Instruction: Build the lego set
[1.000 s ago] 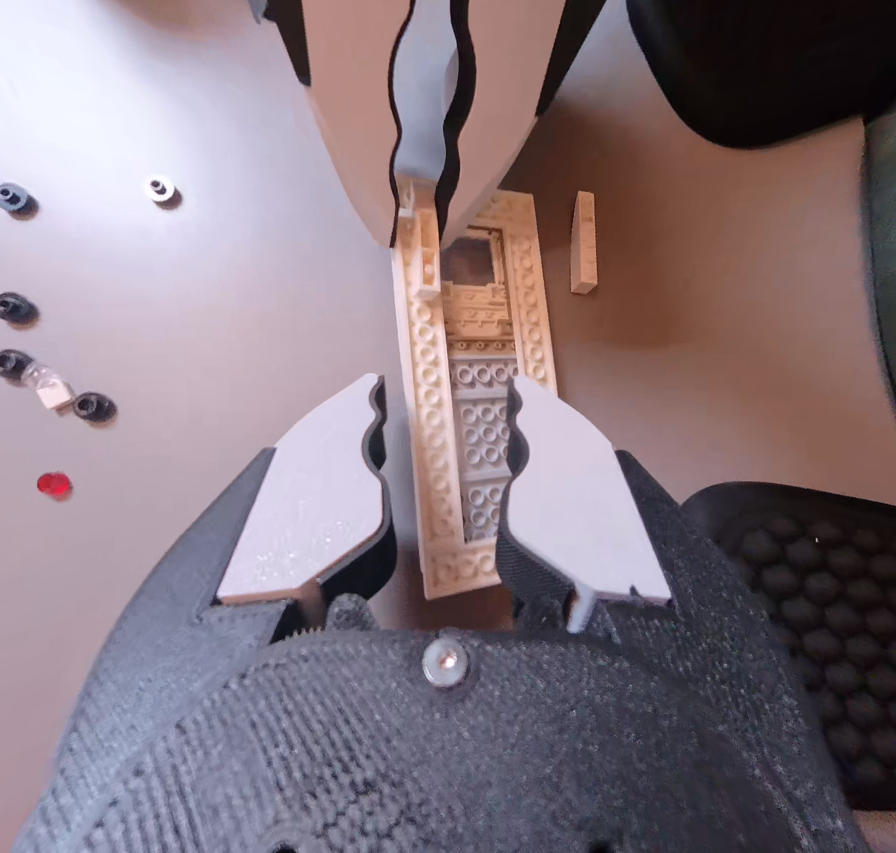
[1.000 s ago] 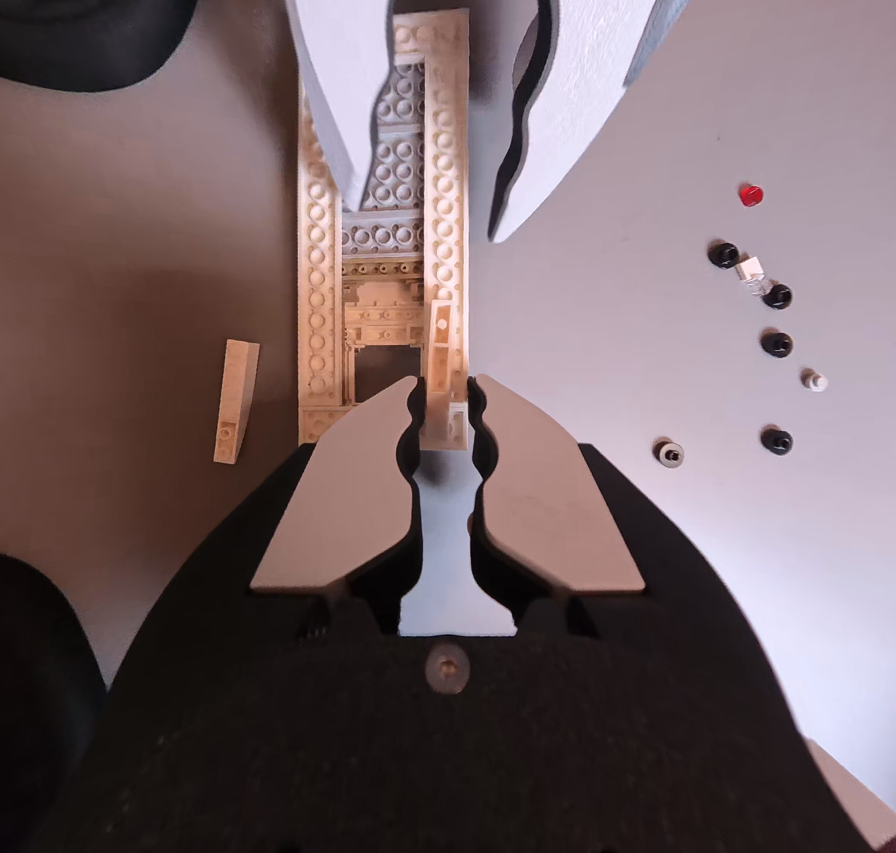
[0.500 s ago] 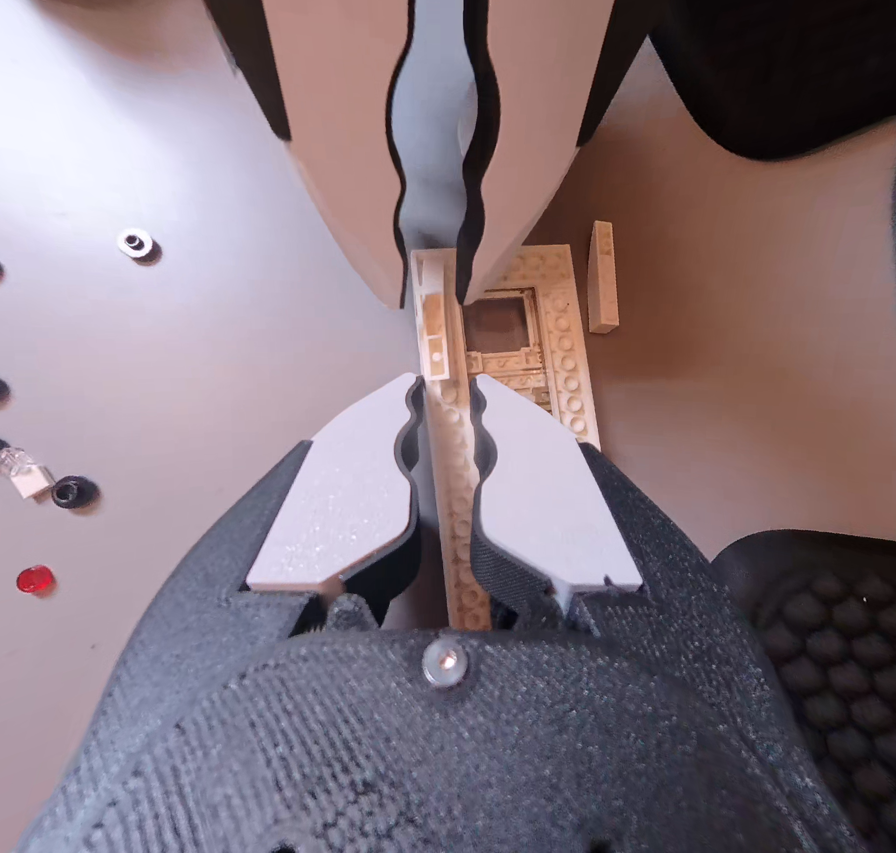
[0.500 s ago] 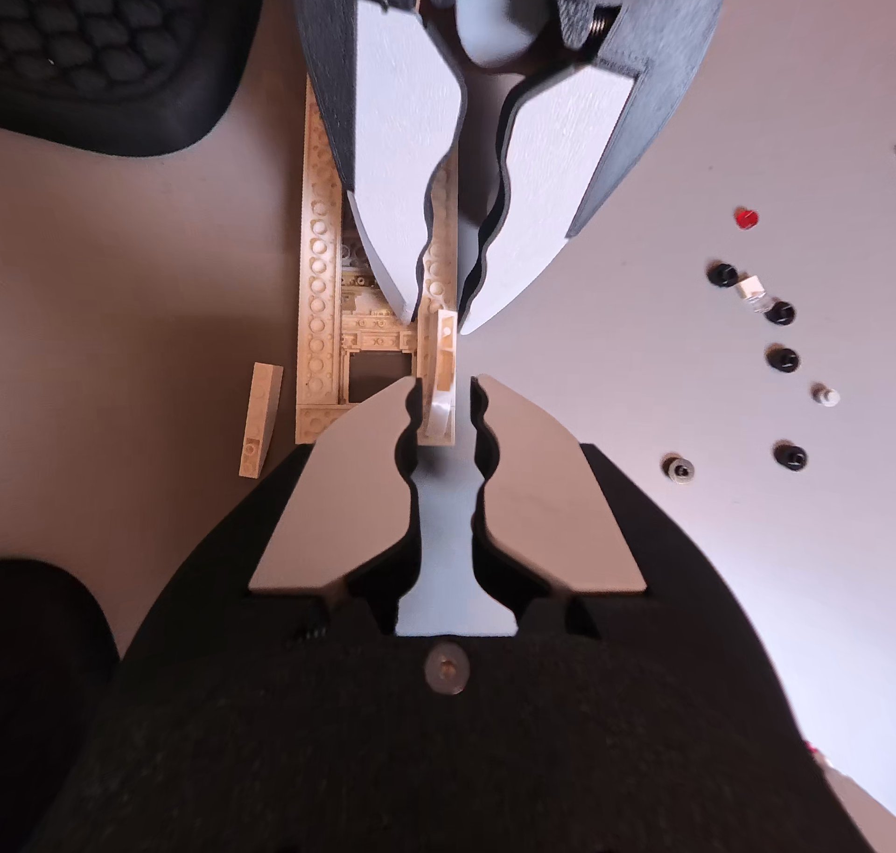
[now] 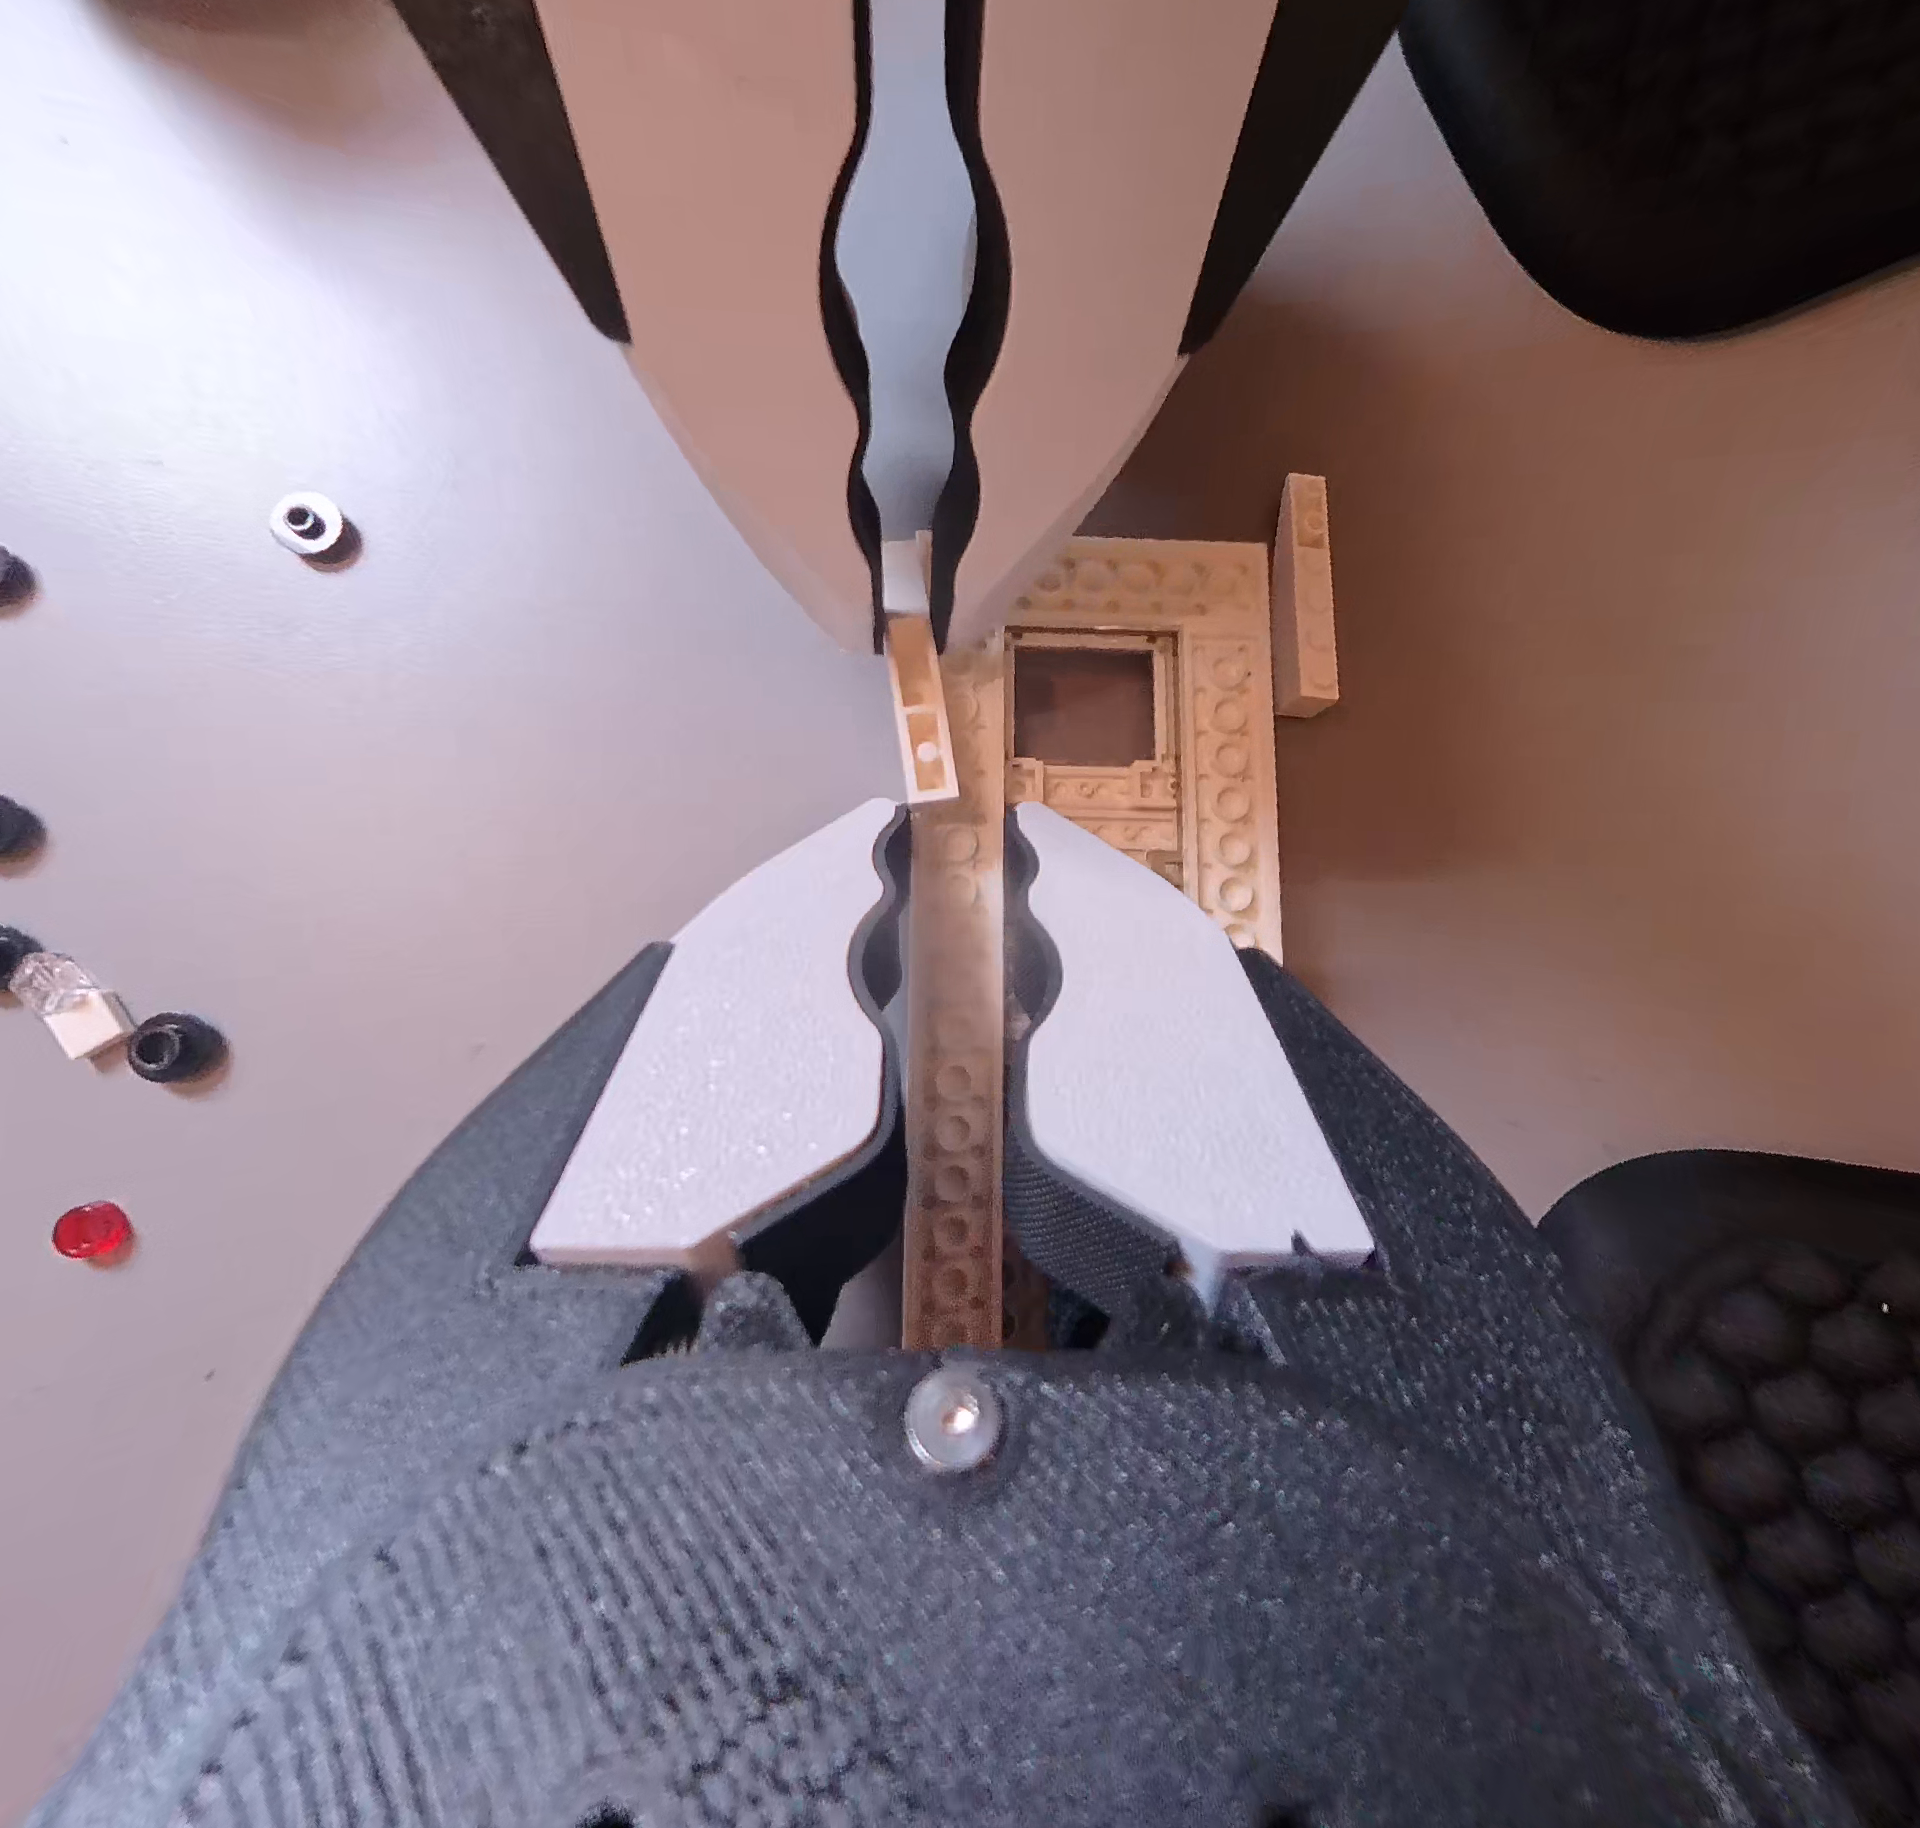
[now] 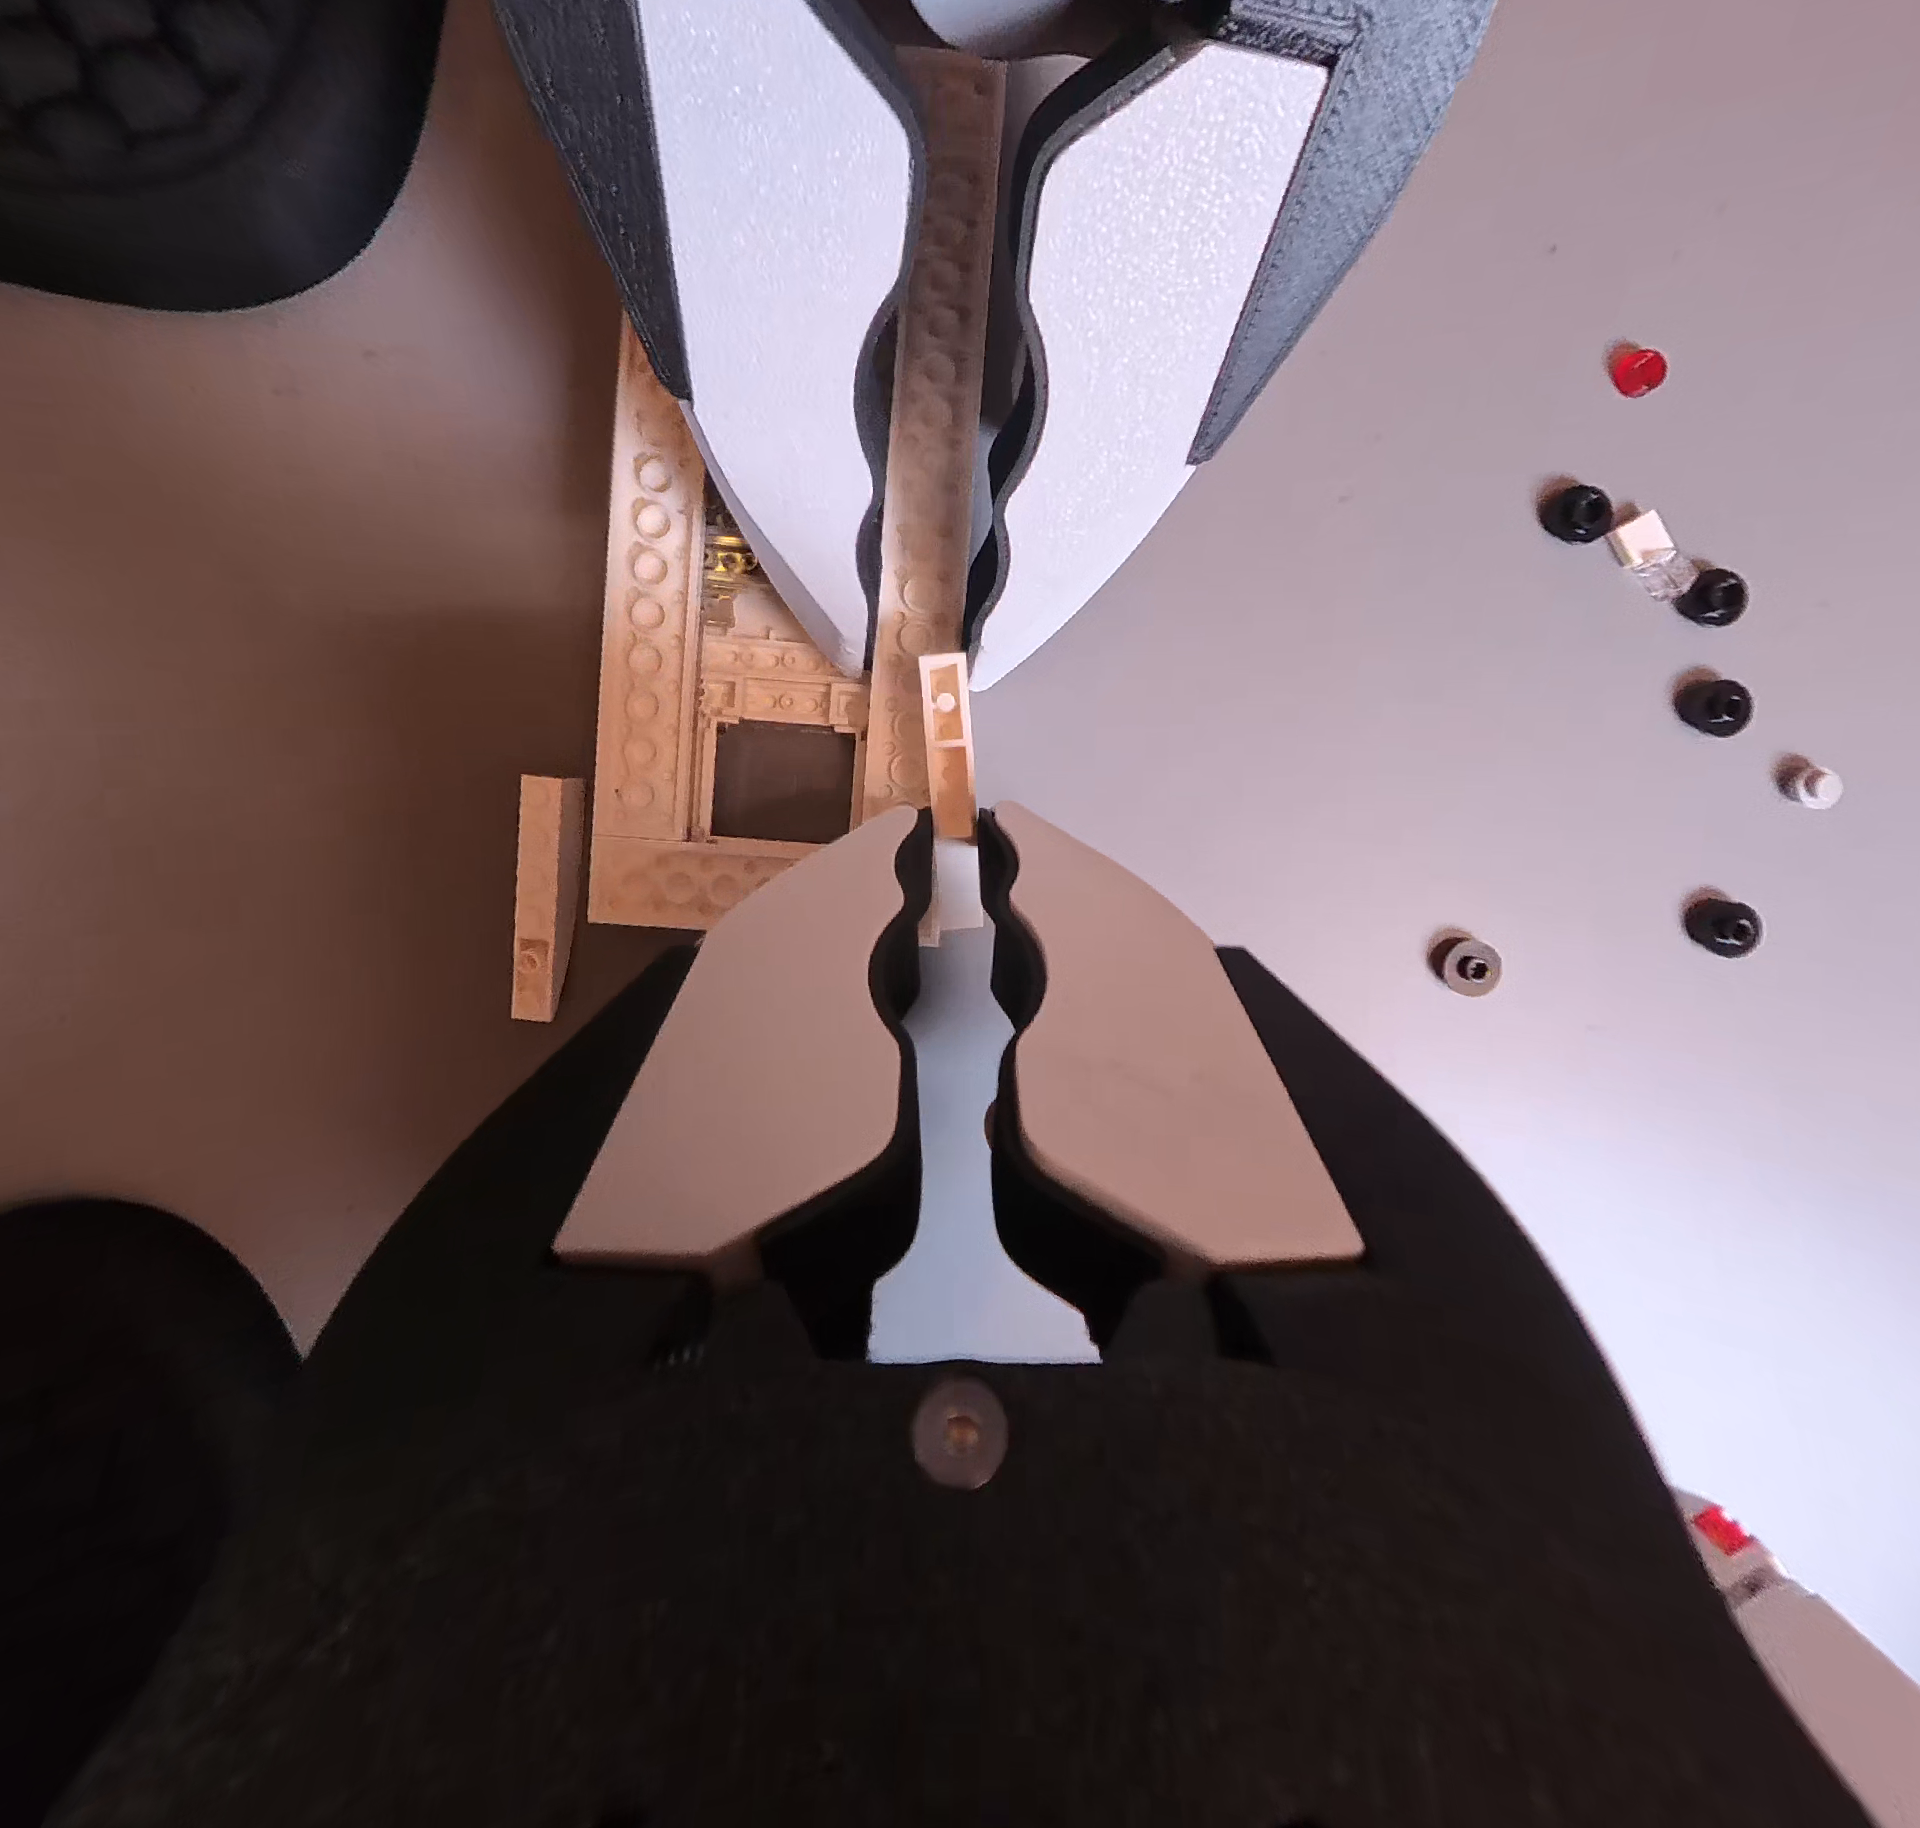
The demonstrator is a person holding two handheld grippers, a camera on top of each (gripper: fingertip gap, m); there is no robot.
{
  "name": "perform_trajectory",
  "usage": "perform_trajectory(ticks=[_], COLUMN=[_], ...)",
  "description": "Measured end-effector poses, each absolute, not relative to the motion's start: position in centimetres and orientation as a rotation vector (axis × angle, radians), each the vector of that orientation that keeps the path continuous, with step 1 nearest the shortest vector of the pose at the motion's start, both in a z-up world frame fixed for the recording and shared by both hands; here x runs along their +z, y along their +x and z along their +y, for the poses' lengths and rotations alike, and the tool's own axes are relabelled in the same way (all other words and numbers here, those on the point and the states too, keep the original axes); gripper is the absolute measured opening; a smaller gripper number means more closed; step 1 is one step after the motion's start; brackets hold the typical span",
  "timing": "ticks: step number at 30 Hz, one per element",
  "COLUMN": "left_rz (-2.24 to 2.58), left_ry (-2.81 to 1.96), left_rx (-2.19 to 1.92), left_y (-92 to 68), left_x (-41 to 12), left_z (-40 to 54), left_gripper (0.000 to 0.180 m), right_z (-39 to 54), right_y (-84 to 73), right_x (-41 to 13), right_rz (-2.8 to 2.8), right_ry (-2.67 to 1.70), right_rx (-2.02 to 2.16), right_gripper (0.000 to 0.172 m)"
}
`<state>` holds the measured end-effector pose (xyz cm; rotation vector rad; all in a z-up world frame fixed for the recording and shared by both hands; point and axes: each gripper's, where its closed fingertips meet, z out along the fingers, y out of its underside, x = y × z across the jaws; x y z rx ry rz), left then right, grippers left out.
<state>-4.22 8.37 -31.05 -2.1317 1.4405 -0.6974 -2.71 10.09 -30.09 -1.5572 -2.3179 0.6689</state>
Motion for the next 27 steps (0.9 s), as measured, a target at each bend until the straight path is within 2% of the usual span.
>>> perform_trajectory(ticks=[9, 27], left_rz=[1.42, 1.419], left_ry=[-2.152, -2.142], left_rx=[-0.684, -0.66], left_y=[-4.2, -4.14], left_x=[-31.07, -31.09], left_z=[8.36, 8.35], left_gripper=[0.017, 0.017], right_z=[10.01, 9.3], right_y=[-2.41, -2.57], right_x=[-30.26, -29.75], right_rz=[-2.258, -2.253], right_ry=[-1.749, -1.81], right_rx=[0.74, 0.832], right_gripper=[0.012, 0.008])
